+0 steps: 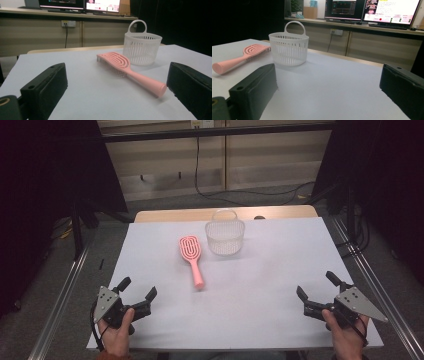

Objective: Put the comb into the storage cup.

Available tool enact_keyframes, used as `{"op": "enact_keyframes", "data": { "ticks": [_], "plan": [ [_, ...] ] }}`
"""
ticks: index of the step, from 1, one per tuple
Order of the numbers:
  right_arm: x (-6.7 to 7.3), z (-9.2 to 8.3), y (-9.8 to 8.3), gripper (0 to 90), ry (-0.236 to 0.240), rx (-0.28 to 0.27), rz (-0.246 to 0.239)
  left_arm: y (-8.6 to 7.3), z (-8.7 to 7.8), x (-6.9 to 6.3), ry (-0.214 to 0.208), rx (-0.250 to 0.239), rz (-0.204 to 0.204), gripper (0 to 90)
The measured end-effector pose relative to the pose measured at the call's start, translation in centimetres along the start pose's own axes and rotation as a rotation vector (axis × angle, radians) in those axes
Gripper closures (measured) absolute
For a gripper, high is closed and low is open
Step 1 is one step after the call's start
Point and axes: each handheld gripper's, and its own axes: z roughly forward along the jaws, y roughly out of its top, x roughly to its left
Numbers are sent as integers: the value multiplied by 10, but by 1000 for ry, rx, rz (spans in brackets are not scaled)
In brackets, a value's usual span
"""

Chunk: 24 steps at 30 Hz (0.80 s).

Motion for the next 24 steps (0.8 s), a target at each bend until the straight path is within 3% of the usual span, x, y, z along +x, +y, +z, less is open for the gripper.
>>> {"op": "enact_keyframes", "data": {
  "ticks": [3,11,15,16,24],
  "plan": [
    [0,0,0,3,7,0,1,1,0,1,-7,6,15,33],
    [0,-1,-1,7,18,-3,-1,2,8,-1,-49,33,-5,29],
    [-1,-1,-1,7,22,-6,2,4,11,-3,-64,35,3,33],
    [-1,-1,-2,7,24,-5,6,6,14,-3,-74,54,28,42],
    [1,-2,-2,7,35,-3,1,8,27,-5,-98,71,37,50]
  ]
}}
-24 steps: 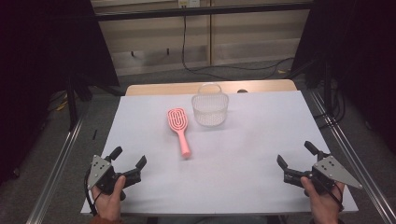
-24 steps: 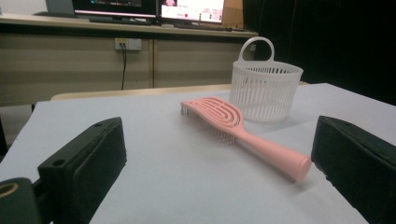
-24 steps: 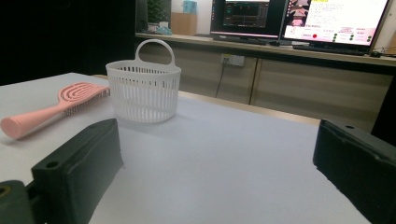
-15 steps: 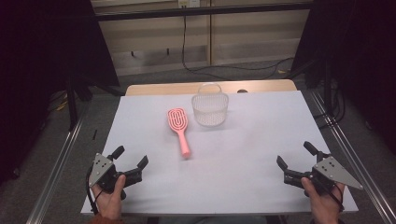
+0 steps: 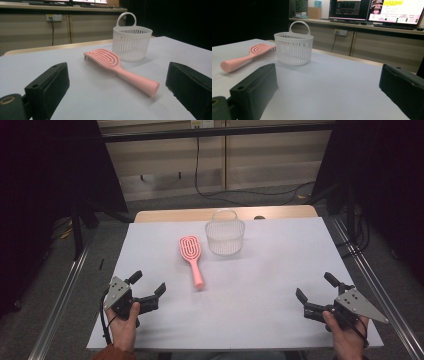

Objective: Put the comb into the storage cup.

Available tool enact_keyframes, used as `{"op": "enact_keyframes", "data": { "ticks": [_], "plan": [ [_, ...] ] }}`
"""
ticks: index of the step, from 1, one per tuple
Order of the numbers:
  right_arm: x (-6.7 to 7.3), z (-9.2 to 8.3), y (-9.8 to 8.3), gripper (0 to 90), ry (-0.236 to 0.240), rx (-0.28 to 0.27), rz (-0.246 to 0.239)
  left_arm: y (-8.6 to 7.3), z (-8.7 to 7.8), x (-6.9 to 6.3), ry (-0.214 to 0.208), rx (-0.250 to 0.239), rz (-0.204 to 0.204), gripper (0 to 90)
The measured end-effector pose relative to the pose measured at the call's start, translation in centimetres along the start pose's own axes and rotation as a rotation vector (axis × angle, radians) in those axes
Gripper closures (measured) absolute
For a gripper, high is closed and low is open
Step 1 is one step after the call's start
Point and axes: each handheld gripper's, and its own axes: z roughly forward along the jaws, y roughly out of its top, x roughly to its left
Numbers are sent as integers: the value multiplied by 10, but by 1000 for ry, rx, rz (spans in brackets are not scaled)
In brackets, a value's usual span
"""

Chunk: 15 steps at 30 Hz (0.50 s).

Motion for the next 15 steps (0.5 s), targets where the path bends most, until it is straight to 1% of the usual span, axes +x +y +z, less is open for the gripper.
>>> {"op": "enact_keyframes", "data": {
  "ticks": [1,2,3,5,6,8,9,11,12,13,15],
  "plan": [
    [0,0,0,7,0,-2,-2,1,3,-1,-33,15,12,50],
    [0,0,0,8,1,-4,-3,2,5,-2,-40,0,0,50],
    [0,0,0,9,2,-2,-8,4,6,-4,-44,-10,3,50],
    [1,0,1,9,2,-3,-6,6,8,-5,-41,-14,28,46],
    [2,-1,1,9,5,-7,-8,7,10,-7,-40,-27,25,43],
    [2,0,1,9,5,-8,-14,8,14,-8,-60,-33,35,38],
    [2,0,1,9,7,-8,-12,8,16,-9,-68,-33,32,37],
    [2,0,1,9,7,-7,-9,9,18,-9,-69,-27,39,37],
    [1,1,0,8,8,-3,-11,9,22,-10,-73,-24,50,37],
    [1,1,0,9,9,-1,-11,9,23,-11,-74,-25,42,37],
    [1,1,0,8,11,0,-8,9,24,-10,-77,-19,48,33]
  ]
}}
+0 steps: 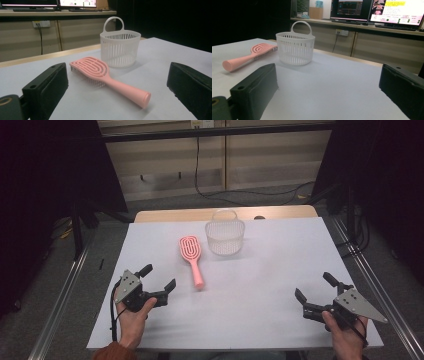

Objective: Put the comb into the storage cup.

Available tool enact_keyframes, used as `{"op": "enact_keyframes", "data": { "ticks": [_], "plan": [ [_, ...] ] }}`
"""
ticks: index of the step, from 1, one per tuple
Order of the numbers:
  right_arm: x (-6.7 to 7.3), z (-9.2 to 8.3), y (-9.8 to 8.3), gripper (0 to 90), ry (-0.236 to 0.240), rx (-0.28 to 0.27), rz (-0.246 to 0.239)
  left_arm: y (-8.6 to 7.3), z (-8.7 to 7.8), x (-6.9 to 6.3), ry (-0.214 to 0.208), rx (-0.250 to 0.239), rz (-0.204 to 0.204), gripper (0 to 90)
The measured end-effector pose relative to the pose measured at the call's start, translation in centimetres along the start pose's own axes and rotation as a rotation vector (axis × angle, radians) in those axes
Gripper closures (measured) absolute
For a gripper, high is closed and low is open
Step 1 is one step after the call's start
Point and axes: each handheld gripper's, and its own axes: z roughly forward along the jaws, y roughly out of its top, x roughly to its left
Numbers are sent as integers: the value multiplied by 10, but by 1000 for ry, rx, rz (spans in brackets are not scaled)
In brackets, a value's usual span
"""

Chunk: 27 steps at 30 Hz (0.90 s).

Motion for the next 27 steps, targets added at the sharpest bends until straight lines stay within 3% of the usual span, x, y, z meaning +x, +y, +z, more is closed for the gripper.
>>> {"op": "enact_keyframes", "data": {
  "ticks": [3,5,10,15,23,27],
  "plan": [
    [1,1,0,8,4,2,-3,2,6,0,-2,-11,-9,31],
    [1,1,0,8,4,3,-3,3,12,0,-19,-36,-37,39],
    [1,1,0,6,15,5,-1,4,22,-2,-15,-35,-22,43],
    [1,2,-1,6,21,3,-2,10,36,2,19,-41,-17,44],
    [2,2,0,6,17,5,-5,14,52,-2,-8,-33,-20,76],
    [2,2,-1,5,22,4,-3,21,59,2,5,-47,-11,89]
  ]
}}
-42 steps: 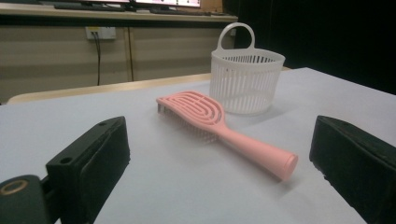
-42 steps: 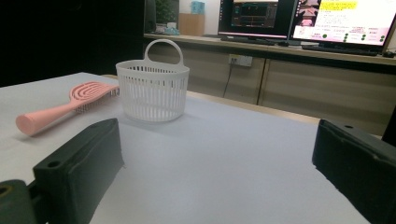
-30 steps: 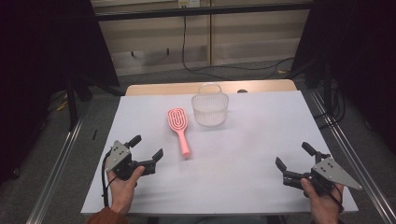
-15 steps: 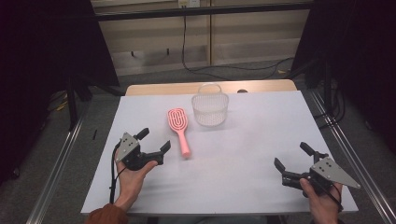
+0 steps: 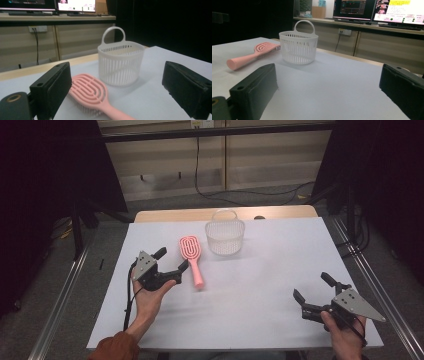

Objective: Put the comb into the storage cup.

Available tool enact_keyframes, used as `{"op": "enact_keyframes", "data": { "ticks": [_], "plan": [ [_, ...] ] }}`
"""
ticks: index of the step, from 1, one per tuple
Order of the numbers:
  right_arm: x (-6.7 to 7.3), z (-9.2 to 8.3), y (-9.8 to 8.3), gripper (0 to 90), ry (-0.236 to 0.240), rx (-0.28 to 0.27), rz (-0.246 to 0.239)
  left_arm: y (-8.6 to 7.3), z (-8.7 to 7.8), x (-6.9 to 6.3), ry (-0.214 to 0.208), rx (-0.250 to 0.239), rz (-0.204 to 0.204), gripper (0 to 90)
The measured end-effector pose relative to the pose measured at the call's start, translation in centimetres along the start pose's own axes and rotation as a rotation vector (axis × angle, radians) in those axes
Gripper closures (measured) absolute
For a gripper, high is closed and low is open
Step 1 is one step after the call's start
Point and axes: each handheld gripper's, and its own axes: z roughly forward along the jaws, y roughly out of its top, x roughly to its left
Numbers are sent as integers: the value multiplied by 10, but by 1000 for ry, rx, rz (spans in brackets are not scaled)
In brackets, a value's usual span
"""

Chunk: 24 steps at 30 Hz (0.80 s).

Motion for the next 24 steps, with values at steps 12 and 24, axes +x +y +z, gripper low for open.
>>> {"op": "enact_keyframes", "data": {
  "ticks": [12,24],
  "plan": [
    [1,0,0,2,11,-3,-2,0,32,-2,-5,6,-20,138],
    [1,0,-1,0,14,13,-11,-11,30,4,11,10,10,423]
  ]
}}
